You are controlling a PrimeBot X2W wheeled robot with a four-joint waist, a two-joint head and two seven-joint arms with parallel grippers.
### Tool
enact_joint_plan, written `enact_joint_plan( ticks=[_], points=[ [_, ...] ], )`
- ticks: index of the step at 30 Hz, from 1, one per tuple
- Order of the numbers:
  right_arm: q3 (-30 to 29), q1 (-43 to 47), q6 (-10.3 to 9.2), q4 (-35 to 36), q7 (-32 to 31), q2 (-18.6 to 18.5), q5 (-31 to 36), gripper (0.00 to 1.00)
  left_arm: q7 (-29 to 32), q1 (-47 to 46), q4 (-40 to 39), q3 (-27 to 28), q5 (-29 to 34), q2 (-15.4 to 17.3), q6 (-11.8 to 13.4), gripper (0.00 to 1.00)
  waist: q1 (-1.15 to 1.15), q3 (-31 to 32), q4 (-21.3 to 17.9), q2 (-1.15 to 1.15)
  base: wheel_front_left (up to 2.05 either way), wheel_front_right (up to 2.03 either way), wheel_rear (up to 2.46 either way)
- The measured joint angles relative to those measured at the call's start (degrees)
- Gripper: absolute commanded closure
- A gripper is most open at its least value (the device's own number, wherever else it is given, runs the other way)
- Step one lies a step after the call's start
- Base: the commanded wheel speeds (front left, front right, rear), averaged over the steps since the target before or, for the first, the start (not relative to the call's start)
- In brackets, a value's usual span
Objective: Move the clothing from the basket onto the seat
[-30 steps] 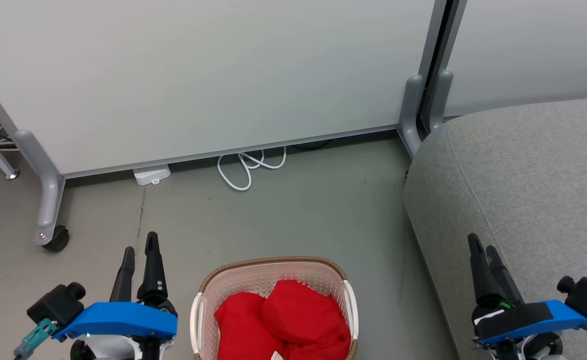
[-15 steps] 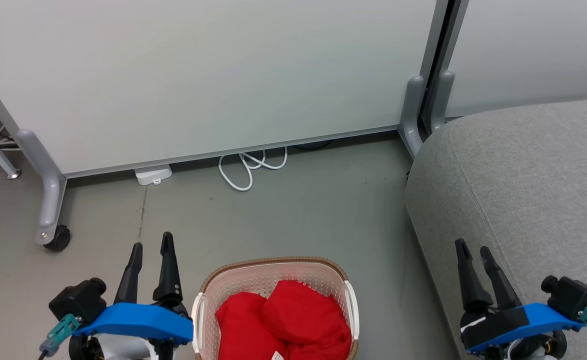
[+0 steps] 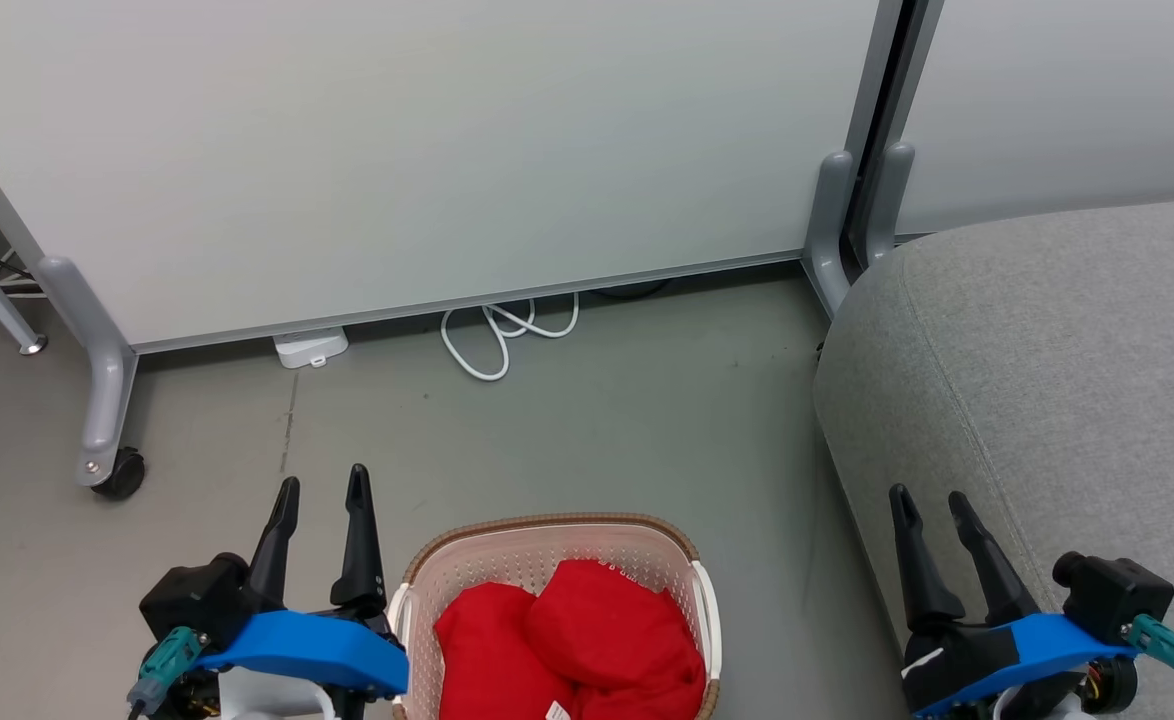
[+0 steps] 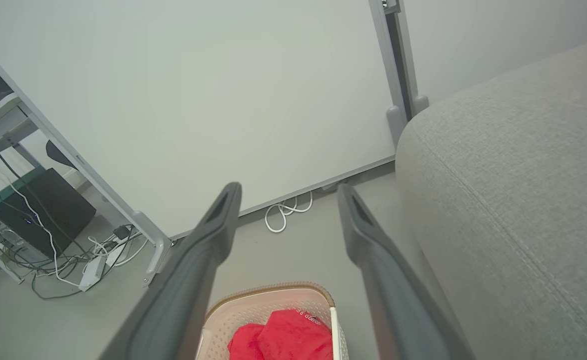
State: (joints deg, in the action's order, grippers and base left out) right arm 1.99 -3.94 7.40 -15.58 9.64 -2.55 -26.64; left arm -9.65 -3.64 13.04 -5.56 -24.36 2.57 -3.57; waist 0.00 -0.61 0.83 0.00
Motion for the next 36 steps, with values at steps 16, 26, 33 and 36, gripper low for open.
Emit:
enact_joint_plan(
  ticks=[16, 26, 33, 36],
  points=[
    [1.2, -0.3, 0.01, -0.4, 2.1, 0.0, 9.0, 0.00, -2.1, 0.0, 0.2, -1.2, 9.1, 0.1, 0.2, 0.00, 0.00, 0.0, 0.4, 0.00, 0.00, 0.00, 0.00],
    [1.7, -0.3, 0.01, -0.9, 3.3, -0.1, 13.6, 0.00, -3.2, 0.0, 0.5, -2.1, 13.2, 0.2, 0.2, 0.00, 0.00, 0.0, 0.5, 0.00, 0.00, 0.00, 0.00],
    [2.0, -0.5, 0.01, -1.4, 4.1, -0.1, 16.8, 0.00, -4.1, 0.0, 0.9, -2.6, 15.9, 0.2, 0.0, 0.00, 0.00, 0.0, 0.7, 0.00, 0.00, 0.00, 0.00],
    [2.2, -0.5, 0.02, -1.6, 4.3, -0.1, 18.0, 0.00, -4.4, 0.0, 1.2, -2.7, 16.8, 0.2, -0.1, 0.00, 0.00, 0.0, 0.8, 0.00, 0.00, 0.00, 0.00]
  ],
)
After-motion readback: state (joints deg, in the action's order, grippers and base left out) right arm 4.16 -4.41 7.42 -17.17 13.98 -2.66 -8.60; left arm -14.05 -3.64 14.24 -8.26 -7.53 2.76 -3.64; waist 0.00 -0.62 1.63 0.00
